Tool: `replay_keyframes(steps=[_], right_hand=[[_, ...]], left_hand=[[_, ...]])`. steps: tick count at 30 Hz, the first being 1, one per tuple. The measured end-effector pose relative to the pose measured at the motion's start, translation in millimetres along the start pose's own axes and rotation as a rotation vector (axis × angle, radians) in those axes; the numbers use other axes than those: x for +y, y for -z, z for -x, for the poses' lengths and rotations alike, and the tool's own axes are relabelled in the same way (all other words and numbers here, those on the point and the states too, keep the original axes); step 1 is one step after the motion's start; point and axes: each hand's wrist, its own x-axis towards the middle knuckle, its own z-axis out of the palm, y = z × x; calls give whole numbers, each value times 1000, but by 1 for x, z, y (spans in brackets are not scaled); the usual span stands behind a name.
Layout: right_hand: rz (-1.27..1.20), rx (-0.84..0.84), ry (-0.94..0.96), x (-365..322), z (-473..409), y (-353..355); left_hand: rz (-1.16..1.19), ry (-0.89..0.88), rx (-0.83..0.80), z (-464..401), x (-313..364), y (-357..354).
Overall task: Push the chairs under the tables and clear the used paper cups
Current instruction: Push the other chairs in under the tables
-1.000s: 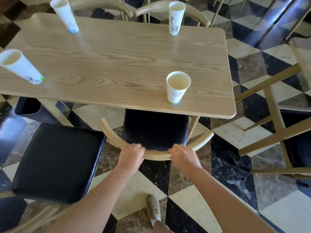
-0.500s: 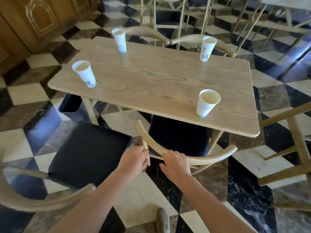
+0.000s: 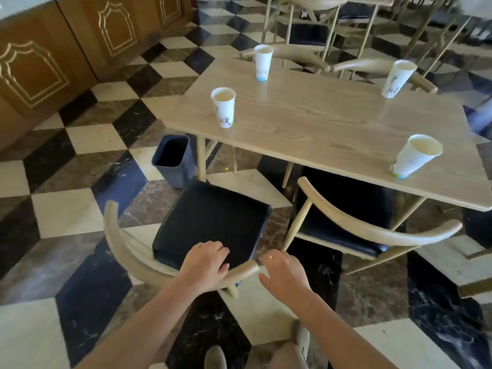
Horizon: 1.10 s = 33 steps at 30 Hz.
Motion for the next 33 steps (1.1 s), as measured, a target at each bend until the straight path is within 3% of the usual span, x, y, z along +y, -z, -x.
replay_keyframes(steps=[6, 17, 22, 30, 33], right_hand=[[-31, -29, 16, -44, -18, -30], [43, -128, 209, -79, -62, -78], [74, -173, 169, -108, -63, -101], [-60, 62, 153, -129, -60, -106], [-99, 108, 153, -131, -60, -104]], left_hand=[[-41, -20, -74, 34, -50, -10], [-50, 38, -256, 60, -132, -33], [-67, -72, -378, 61, -158, -41], [-38, -326, -288, 63, -185, -26], [6, -363, -332, 64, -212, -22]])
